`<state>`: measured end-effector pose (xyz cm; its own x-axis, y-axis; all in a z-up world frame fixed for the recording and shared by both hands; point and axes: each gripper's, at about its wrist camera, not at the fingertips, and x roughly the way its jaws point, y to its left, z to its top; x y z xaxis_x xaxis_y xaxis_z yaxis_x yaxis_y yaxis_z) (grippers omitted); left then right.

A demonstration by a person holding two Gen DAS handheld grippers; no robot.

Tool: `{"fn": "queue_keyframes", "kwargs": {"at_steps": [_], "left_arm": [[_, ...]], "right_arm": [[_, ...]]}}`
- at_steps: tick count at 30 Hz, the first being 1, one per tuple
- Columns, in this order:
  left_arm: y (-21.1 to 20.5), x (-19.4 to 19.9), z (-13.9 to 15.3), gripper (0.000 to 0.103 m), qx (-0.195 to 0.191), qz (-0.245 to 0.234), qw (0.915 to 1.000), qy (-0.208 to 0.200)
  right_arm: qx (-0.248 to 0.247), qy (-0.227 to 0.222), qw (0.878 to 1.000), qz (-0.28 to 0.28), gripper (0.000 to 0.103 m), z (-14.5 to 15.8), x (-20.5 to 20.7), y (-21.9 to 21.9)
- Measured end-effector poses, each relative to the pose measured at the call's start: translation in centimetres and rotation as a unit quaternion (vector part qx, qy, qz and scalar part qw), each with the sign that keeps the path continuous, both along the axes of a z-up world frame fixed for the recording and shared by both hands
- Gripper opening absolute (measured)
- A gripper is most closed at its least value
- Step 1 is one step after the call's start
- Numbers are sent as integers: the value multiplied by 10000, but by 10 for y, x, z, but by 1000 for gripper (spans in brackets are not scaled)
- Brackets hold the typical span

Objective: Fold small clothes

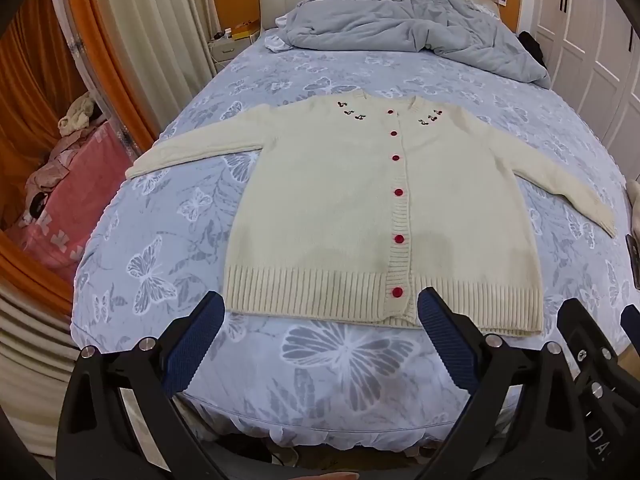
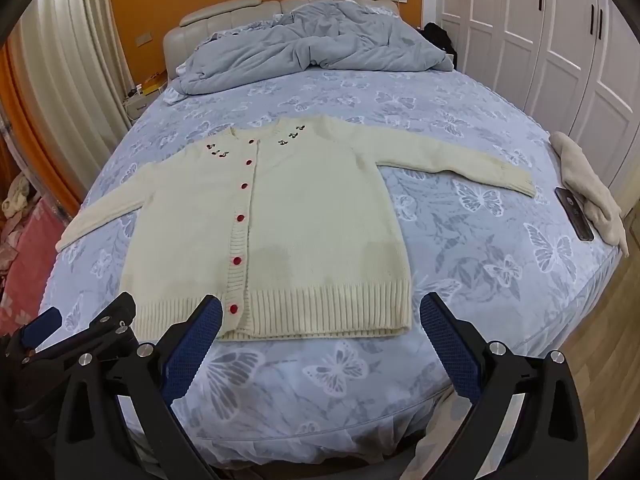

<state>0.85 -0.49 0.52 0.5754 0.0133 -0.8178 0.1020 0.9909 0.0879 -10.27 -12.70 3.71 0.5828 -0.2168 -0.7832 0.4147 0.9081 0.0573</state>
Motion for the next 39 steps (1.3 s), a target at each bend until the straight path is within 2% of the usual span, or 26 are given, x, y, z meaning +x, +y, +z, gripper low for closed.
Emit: {"fn": "queue_keyframes", "kwargs": {"at_steps": [39], "left_arm": [[2,0,4,94,30,28,10000,-75]], "right_arm": [[36,30,10000,-57,98,3,7,2]]}}
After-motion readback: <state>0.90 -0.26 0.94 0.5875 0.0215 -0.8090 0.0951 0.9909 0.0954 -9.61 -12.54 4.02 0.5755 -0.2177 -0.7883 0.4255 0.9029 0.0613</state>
